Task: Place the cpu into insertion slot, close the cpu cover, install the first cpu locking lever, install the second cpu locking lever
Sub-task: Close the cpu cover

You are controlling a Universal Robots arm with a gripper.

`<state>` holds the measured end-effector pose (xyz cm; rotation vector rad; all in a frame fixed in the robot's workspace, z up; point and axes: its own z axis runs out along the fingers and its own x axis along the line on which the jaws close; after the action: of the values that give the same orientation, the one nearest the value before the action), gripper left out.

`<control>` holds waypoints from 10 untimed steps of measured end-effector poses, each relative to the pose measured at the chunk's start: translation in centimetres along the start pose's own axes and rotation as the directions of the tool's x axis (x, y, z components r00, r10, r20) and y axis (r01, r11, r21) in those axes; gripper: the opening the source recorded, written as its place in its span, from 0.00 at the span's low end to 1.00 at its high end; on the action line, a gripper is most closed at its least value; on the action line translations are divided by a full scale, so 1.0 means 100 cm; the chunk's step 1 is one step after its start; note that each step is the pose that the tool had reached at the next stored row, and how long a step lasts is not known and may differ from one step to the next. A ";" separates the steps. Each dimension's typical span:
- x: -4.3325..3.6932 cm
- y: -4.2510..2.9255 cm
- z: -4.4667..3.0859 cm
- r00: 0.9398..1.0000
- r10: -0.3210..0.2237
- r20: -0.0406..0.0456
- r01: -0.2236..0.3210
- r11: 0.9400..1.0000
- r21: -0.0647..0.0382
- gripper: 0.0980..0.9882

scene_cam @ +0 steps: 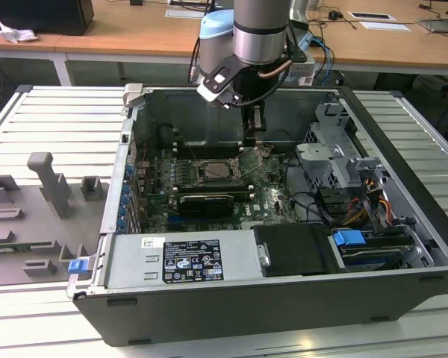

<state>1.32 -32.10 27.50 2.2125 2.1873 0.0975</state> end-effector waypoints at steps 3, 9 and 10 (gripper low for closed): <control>0.0005 0.0023 0.0003 1.000 -0.001 0.001 0.001 1.000 0.000 0.01; 0.0014 0.0058 0.0013 1.000 -0.002 0.006 0.002 1.000 0.000 0.01; 0.0015 0.0061 0.0016 1.000 -0.002 0.007 0.002 1.000 0.000 0.01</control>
<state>1.94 -31.96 27.39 2.2069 2.1864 0.0898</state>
